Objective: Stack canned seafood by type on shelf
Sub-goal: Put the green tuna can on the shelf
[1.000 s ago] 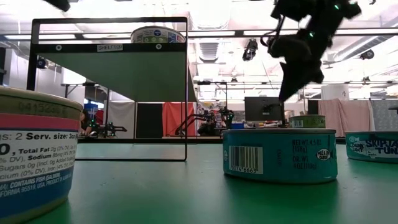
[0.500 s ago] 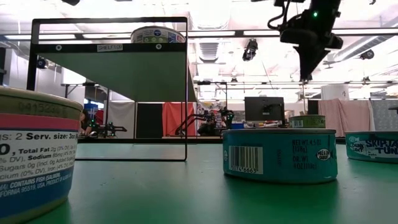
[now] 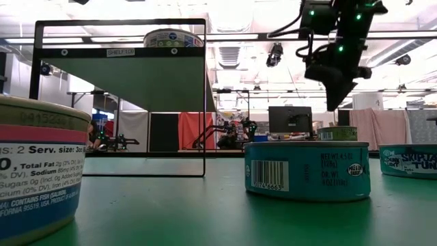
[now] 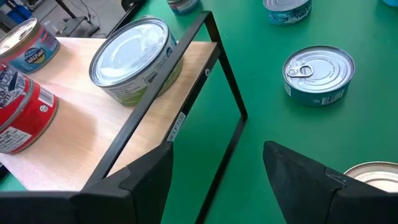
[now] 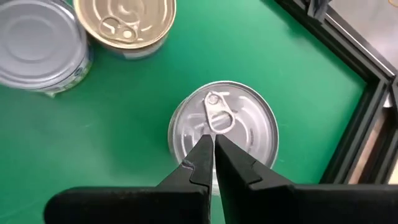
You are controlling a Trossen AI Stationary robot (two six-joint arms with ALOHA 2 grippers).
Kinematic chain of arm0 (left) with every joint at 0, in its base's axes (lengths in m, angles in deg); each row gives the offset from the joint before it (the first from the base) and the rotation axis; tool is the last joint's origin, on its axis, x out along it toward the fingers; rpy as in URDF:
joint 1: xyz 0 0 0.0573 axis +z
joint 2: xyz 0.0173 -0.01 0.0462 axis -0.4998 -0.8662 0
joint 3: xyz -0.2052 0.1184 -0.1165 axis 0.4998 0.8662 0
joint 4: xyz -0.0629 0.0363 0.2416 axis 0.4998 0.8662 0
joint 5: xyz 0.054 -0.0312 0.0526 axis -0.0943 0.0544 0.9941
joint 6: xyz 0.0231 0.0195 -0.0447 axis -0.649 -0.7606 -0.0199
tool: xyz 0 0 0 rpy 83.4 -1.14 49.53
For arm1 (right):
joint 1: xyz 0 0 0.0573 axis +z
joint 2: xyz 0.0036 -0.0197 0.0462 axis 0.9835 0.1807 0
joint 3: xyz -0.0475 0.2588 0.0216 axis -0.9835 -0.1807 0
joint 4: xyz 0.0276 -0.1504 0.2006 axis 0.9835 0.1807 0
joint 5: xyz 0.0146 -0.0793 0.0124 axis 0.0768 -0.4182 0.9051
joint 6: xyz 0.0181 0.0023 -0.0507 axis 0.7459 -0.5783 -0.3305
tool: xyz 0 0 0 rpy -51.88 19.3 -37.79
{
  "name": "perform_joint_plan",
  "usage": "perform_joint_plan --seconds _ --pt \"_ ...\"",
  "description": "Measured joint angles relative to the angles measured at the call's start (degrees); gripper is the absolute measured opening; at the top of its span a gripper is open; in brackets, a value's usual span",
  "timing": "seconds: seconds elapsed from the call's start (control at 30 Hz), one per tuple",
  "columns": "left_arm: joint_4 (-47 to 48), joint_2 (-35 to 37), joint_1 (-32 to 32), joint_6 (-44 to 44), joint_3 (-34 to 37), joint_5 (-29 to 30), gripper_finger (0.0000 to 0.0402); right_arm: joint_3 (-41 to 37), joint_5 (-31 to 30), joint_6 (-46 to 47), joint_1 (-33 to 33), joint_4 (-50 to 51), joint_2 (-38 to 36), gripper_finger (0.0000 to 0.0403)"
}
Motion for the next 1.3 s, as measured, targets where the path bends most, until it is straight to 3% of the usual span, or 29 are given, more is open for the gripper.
perform_joint_plan --seconds 0.27,0.43,0.7,1.07,1.3 --pt "-0.2 0.0 0.0 -0.2 0.0 2.7 0.0233 -5.2 -1.2 0.0 -1.3 -4.6 0.0 0.0009" --pt "-0.3 0.0 0.0 0.0 0.0 2.9 0.0233 -8.2 1.5 3.2 -1.1 -4.8 0.0 0.0009" --pt "-0.7 0.0 0.0 0.7 0.0 3.1 0.0233 -8.9 1.5 5.7 0.6 -5.5 -0.1 0.0009" --pt "-1.8 0.0 0.0 1.1 0.0 3.0 0.0233 -8.9 2.4 9.7 6.4 -5.9 -0.1 0.0009" --pt "-3.5 0.0 0.0 1.2 0.0 3.0 0.0233 -9.0 3.1 16.9 12.6 -10.4 0.0 0.0009"
